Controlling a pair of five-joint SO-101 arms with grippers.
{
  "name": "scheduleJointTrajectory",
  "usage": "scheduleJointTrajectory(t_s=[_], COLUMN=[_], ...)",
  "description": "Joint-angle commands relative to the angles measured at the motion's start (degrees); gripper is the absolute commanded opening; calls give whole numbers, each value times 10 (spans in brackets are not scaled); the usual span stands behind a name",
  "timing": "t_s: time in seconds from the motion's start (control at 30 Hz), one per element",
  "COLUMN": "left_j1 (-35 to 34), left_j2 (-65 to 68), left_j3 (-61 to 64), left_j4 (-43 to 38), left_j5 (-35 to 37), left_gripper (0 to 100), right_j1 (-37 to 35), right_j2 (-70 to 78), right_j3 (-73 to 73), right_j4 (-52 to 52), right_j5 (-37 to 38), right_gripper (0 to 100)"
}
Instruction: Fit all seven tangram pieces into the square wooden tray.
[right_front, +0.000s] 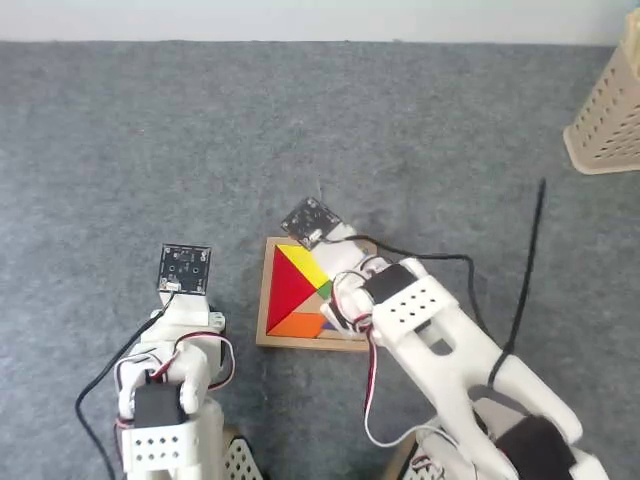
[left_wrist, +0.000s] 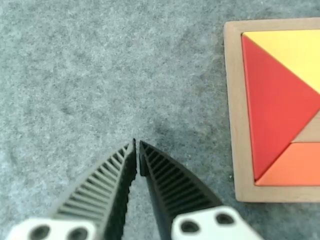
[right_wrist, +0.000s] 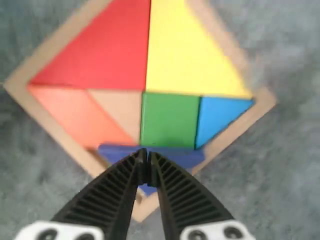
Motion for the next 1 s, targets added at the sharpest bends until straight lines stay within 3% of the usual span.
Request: scheduleJointTrajectory(t_s=[0.0,0.5,0.73,0.97], left_j1=[0,0,0,0], left_j2=[-11,-11,-11,-11], left_j3=[-4,-4,-4,-4], left_j4=[4,4,4,4], left_j5=[-3,-3,-3,-3], left_gripper=[12,12,12,12], right_j1=[7,2,-51,-49], right_j2=[-26,28,32,26], right_j3=[4,15,15,15], right_j4=[-53,-32,-1,-1], right_j5=[5,11,34,34], right_gripper=[7,7,7,7])
